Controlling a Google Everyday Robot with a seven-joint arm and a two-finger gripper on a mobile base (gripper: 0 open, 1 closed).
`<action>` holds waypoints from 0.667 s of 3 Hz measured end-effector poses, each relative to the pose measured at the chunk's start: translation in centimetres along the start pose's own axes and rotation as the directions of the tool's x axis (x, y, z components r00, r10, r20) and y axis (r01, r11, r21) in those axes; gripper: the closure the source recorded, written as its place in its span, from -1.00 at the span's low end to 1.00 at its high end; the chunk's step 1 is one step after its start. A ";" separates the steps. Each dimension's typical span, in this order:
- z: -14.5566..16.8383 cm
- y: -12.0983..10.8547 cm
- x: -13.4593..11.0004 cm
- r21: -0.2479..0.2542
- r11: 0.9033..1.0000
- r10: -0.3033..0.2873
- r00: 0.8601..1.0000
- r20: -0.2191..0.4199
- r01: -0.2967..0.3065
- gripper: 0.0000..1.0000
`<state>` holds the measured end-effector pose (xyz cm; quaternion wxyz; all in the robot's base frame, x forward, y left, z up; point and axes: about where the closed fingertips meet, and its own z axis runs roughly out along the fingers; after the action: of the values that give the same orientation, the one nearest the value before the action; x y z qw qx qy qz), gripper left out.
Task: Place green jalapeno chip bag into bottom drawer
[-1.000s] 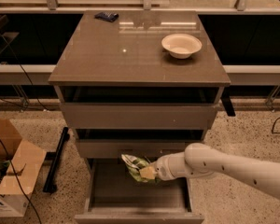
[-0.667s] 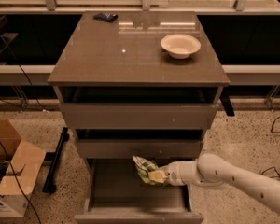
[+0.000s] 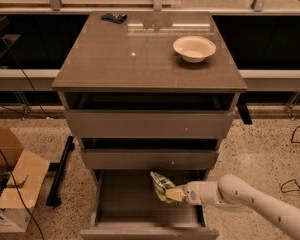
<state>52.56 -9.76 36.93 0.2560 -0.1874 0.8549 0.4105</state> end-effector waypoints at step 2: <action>3.8 -3.3 2.0 0.084 0.995 0.047 0.999 -0.022 -0.045 1.00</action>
Offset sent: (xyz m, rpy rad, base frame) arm 0.0250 0.0118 -0.1149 -0.1070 0.0941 -0.1321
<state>53.82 -8.86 31.73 0.2437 -0.1617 0.8784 0.3780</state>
